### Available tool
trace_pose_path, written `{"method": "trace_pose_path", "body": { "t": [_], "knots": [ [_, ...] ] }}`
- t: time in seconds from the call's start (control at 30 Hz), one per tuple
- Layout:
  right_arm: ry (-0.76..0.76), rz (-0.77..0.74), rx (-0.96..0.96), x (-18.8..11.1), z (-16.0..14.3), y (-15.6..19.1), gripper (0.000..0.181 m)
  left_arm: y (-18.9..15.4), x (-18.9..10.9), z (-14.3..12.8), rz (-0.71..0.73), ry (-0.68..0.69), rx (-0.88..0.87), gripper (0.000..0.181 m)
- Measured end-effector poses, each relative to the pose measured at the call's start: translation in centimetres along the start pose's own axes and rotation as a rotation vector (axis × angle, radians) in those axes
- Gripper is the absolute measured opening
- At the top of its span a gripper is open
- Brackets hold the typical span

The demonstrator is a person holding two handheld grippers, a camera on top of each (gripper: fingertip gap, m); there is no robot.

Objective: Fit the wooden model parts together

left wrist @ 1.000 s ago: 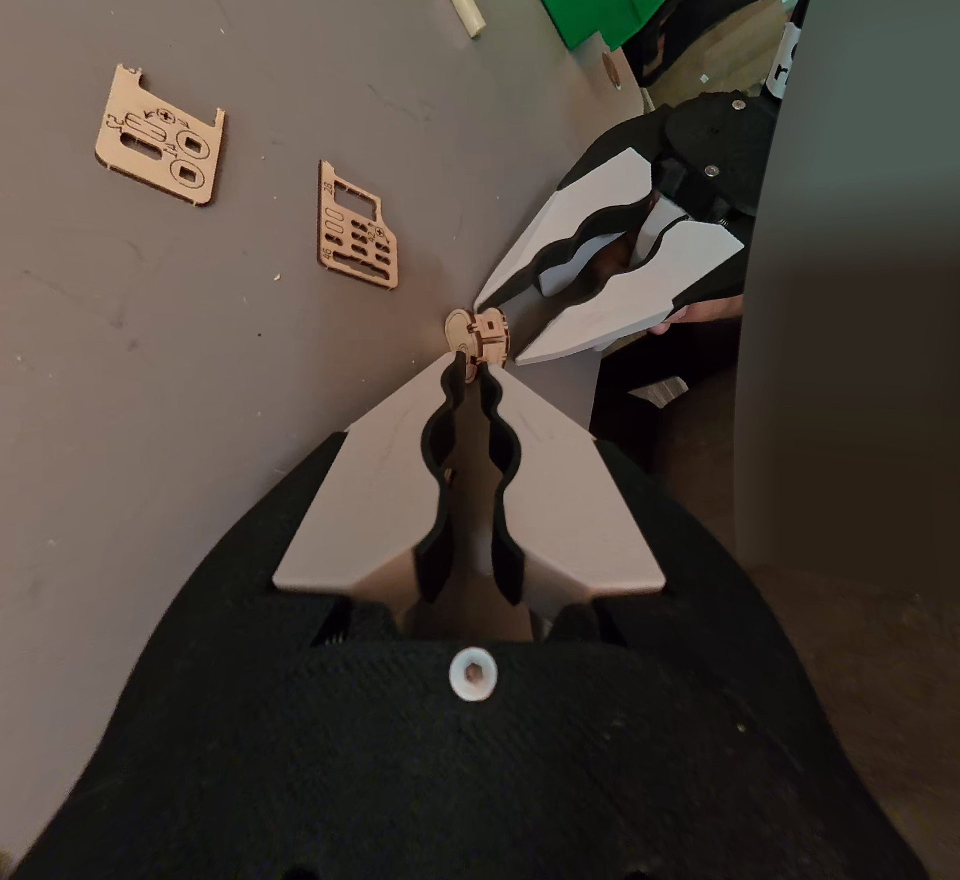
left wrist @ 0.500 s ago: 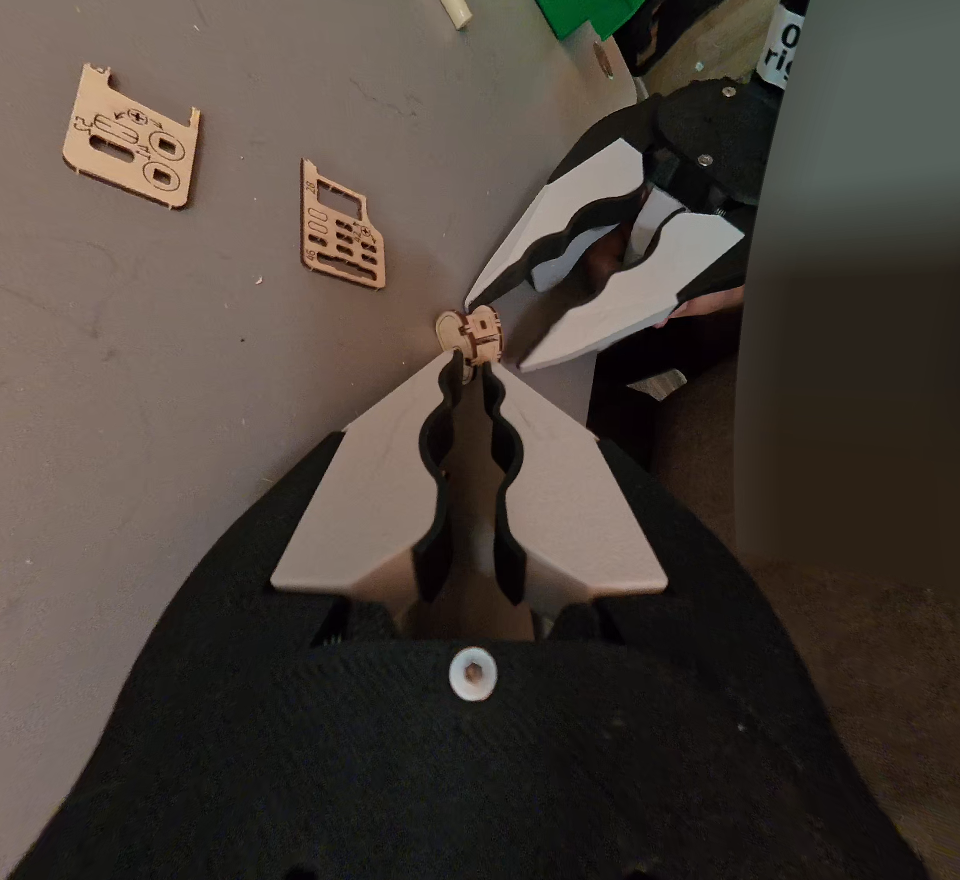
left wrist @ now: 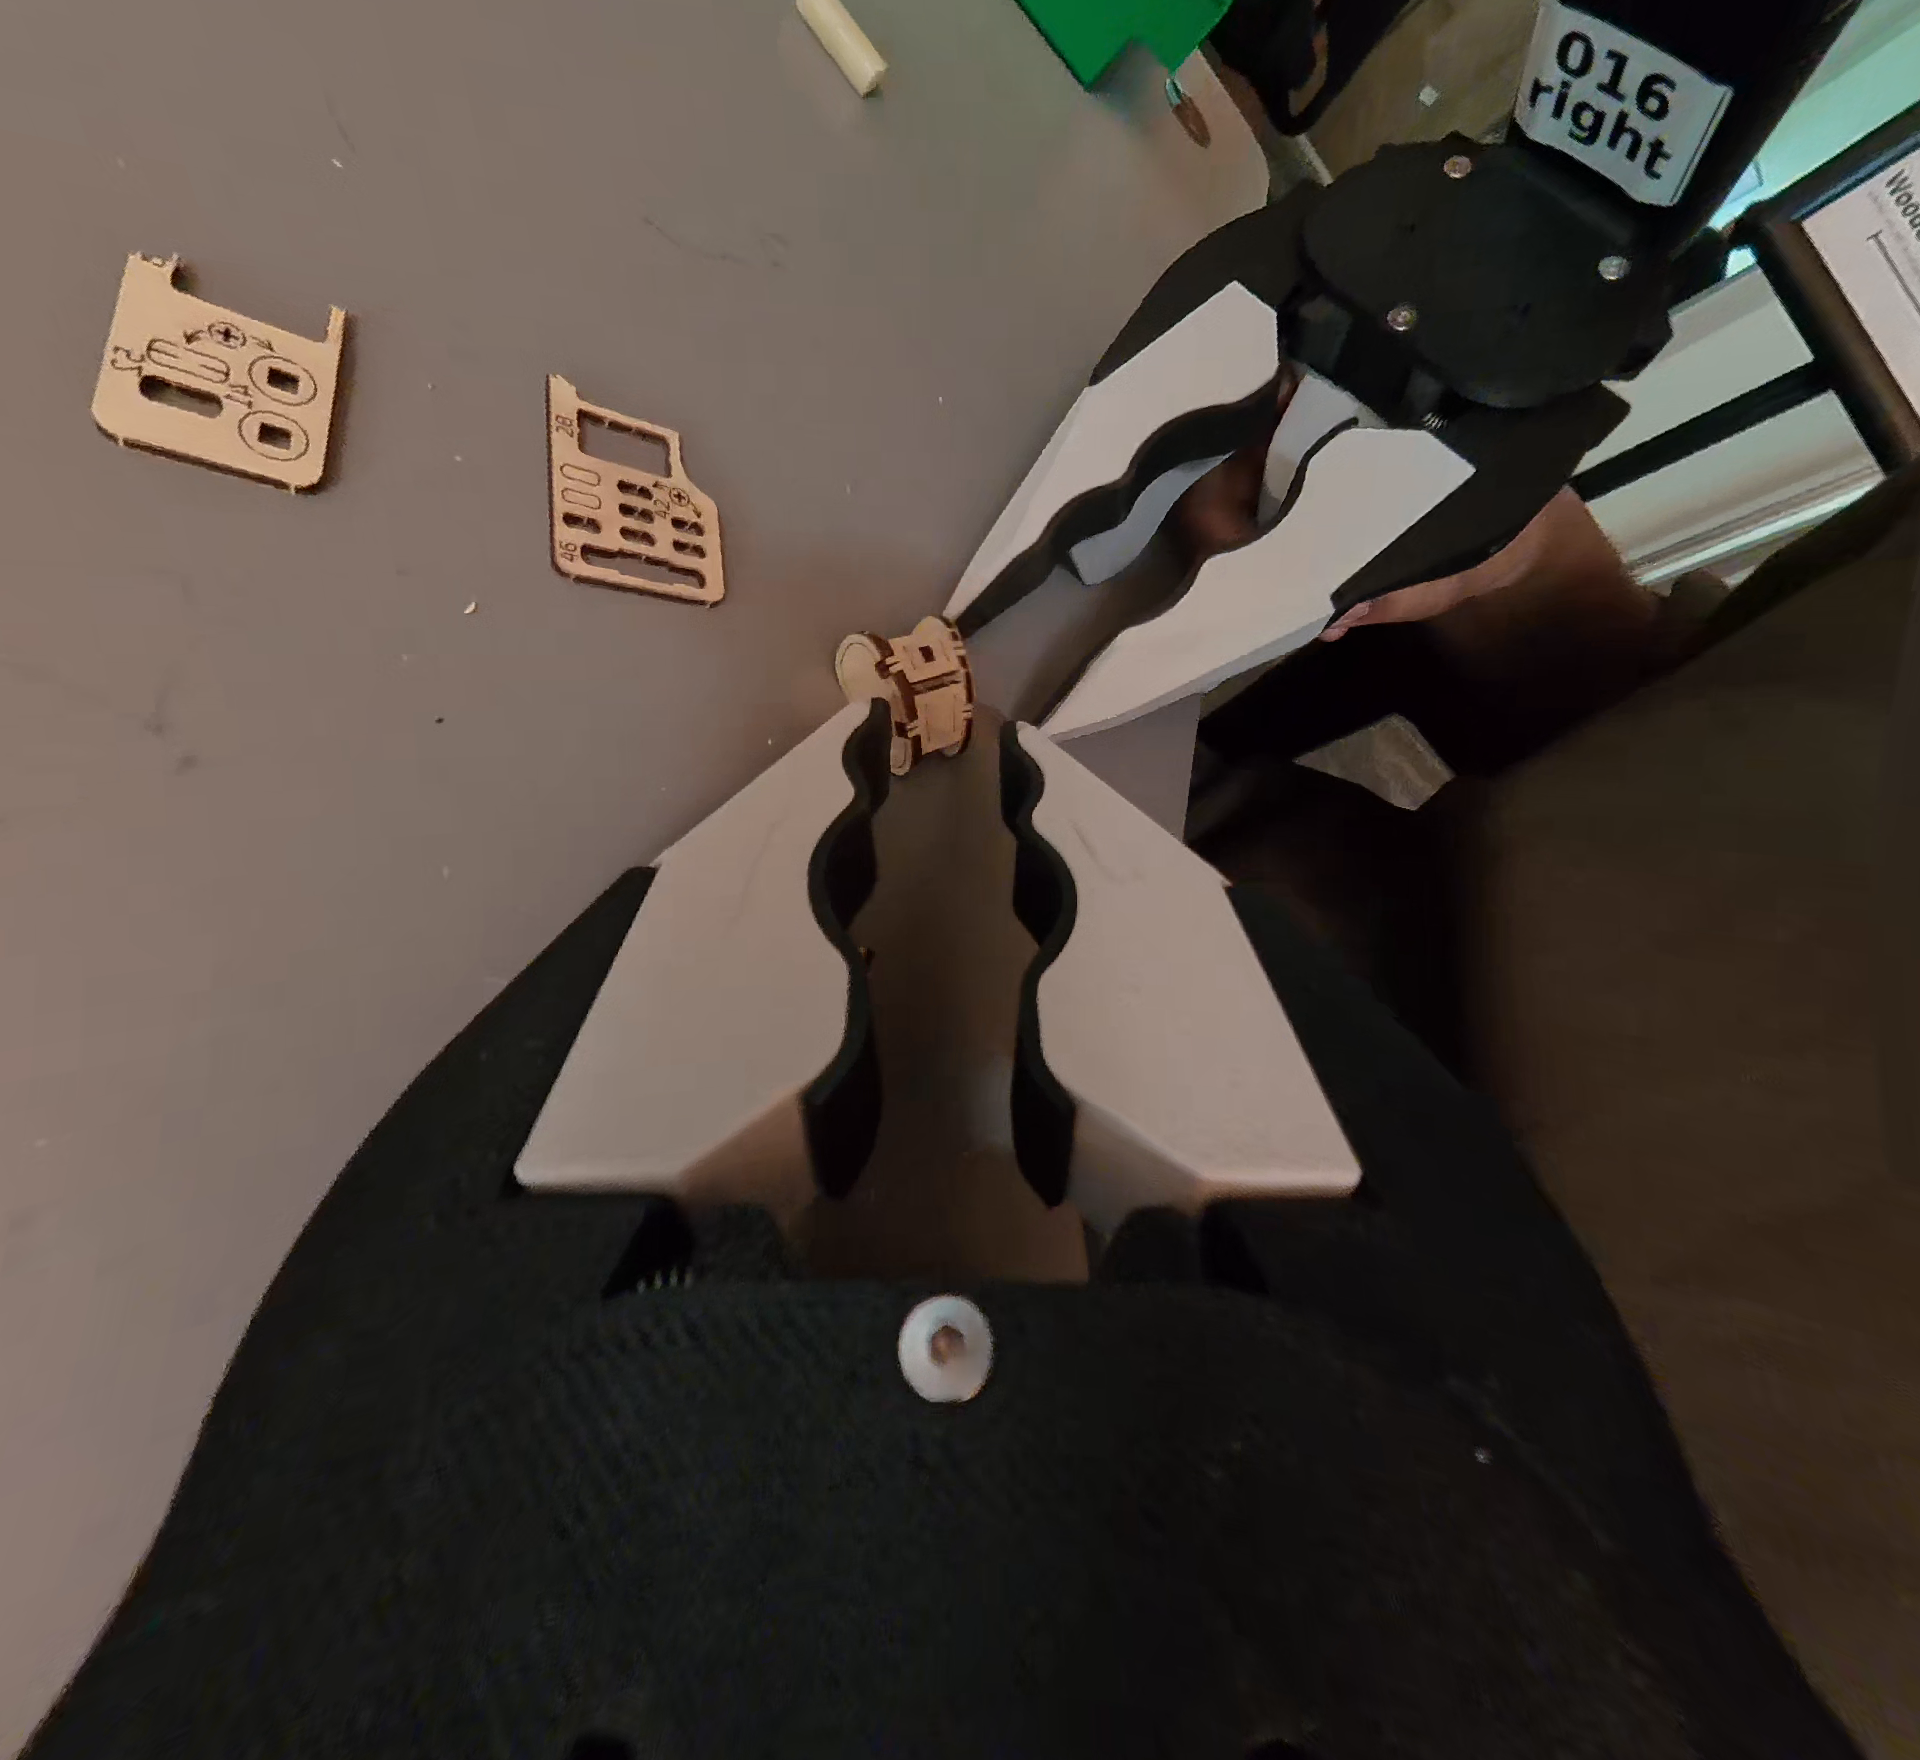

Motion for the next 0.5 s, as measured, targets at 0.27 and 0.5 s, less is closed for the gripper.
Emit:
{"method": "trace_pose_path", "body": {
  "t": [0.27, 0.5],
  "knots": [
    [-0.007, -0.009, -0.035, 0.3, 0.0, 1.0, 0.024, -0.2, 0.6, -0.1, -0.005, 0.025, 0.0, 0.022],
    [-0.001, -0.033, -0.067, 0.1, -0.2, 1.2, 0.024, -0.4, 0.4, 0.0, 0.012, -0.003, 0.027, 0.022]
  ]
}}
Point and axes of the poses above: each gripper's, where its closed fingertips meet, x out along the fingers, z out of its top, y = z × x across the jaws, the point moved 10 cm from there along -x, back along the fingers, and after that the axes turned 13 degrees about -z, right-handed, at the moved point
